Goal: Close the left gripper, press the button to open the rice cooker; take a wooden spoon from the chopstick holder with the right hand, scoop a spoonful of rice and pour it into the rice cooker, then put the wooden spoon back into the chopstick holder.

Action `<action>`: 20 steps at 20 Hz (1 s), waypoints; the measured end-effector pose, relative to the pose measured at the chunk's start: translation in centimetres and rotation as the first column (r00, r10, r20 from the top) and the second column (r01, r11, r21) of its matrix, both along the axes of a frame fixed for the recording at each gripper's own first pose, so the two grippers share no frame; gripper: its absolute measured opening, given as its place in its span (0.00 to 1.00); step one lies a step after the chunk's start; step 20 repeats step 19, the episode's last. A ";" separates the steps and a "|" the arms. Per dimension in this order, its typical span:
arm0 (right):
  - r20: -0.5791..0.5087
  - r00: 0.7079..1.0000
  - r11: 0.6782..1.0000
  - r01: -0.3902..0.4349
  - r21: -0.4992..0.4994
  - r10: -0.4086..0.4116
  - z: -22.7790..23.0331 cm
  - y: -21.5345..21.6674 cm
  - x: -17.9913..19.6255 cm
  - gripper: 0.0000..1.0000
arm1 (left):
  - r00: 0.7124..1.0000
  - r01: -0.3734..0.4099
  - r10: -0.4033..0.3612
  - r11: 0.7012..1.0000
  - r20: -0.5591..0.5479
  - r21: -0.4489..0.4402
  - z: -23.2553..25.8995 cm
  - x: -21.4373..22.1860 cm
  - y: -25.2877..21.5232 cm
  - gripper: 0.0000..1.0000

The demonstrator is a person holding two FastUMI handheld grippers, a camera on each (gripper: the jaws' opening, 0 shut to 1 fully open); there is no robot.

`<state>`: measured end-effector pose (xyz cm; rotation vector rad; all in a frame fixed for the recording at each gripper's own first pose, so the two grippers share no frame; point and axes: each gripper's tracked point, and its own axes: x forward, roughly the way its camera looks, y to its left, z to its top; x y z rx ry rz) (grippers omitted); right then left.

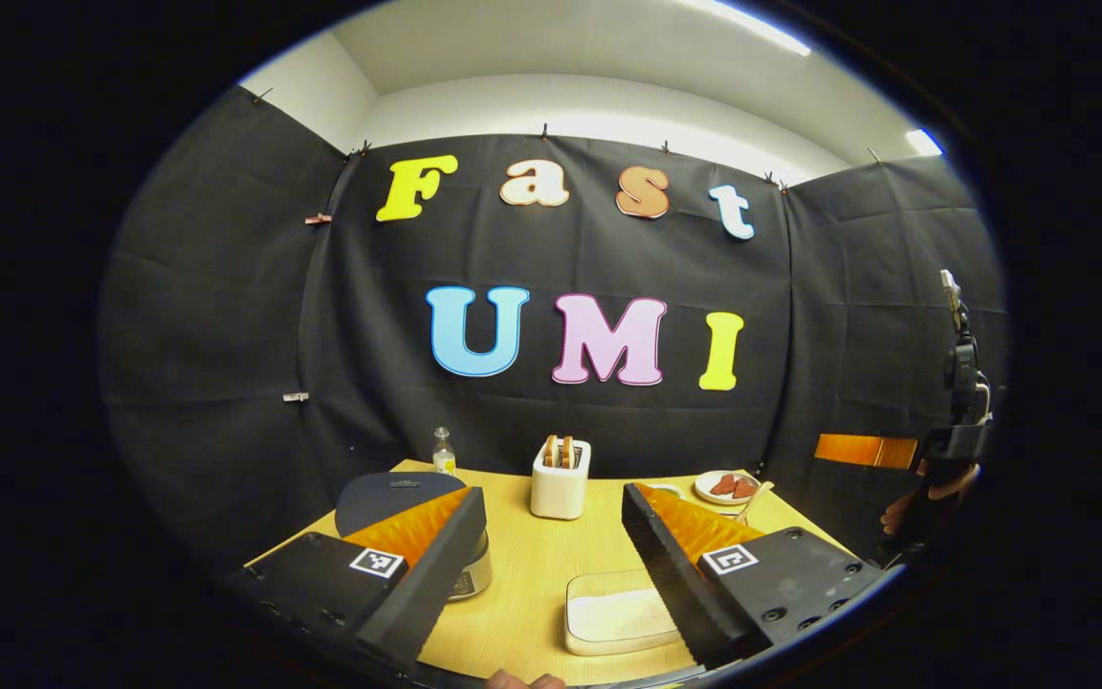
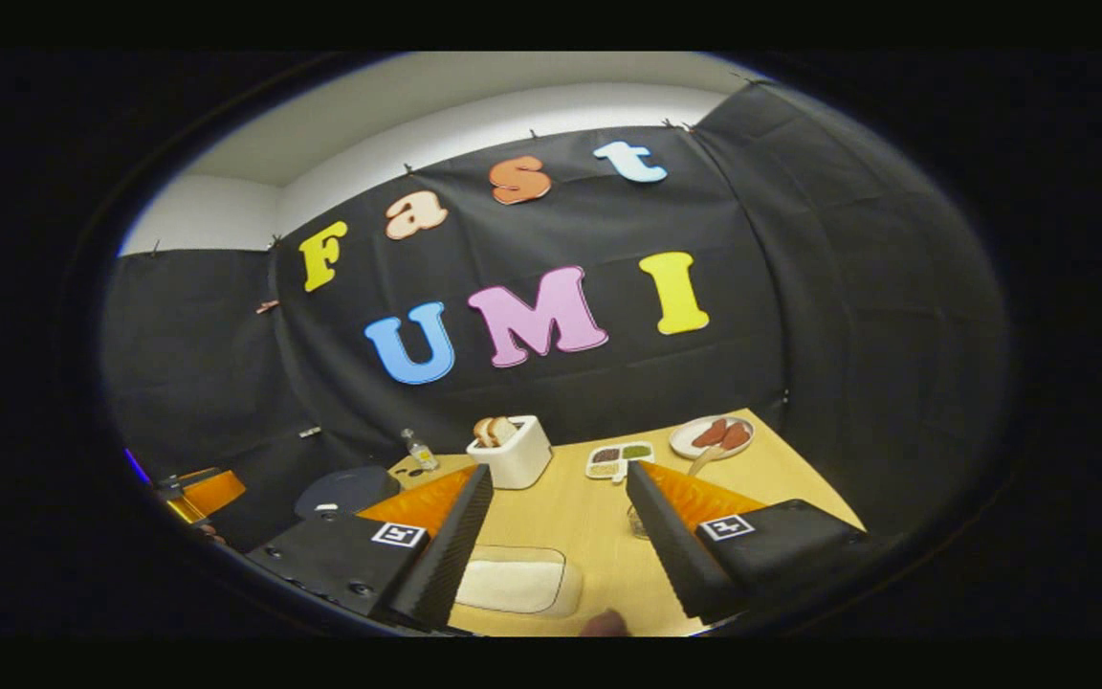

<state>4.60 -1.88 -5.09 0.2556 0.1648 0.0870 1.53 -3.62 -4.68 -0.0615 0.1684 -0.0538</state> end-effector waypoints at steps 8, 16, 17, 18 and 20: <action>0.053 0.999 0.998 -0.007 -0.061 0.010 2.2 2.0 -0.4 0.88 | 0.998 -0.051 0.052 0.998 0.023 -0.045 0.8 -1.9 2.7 0.98; 0.044 0.999 0.996 -0.023 -0.087 0.027 1.9 3.9 -0.2 0.88 | 0.996 -0.078 0.080 0.996 0.031 -0.044 0.6 -2.3 5.4 0.95; 0.041 0.999 0.995 -0.023 -0.092 0.027 1.8 3.9 0.0 0.88 | 0.996 -0.079 0.080 0.996 0.034 -0.045 0.6 -2.2 5.5 0.95; 0.040 0.999 0.995 -0.023 -0.094 0.027 1.8 3.9 0.2 0.88 | 0.996 -0.080 0.082 0.996 0.035 -0.048 0.6 -2.1 5.5 0.95; 0.039 0.999 0.995 -0.023 -0.095 0.027 1.8 4.0 0.1 0.88 | 0.996 -0.081 0.082 0.995 0.035 -0.052 0.7 -2.0 5.5 0.95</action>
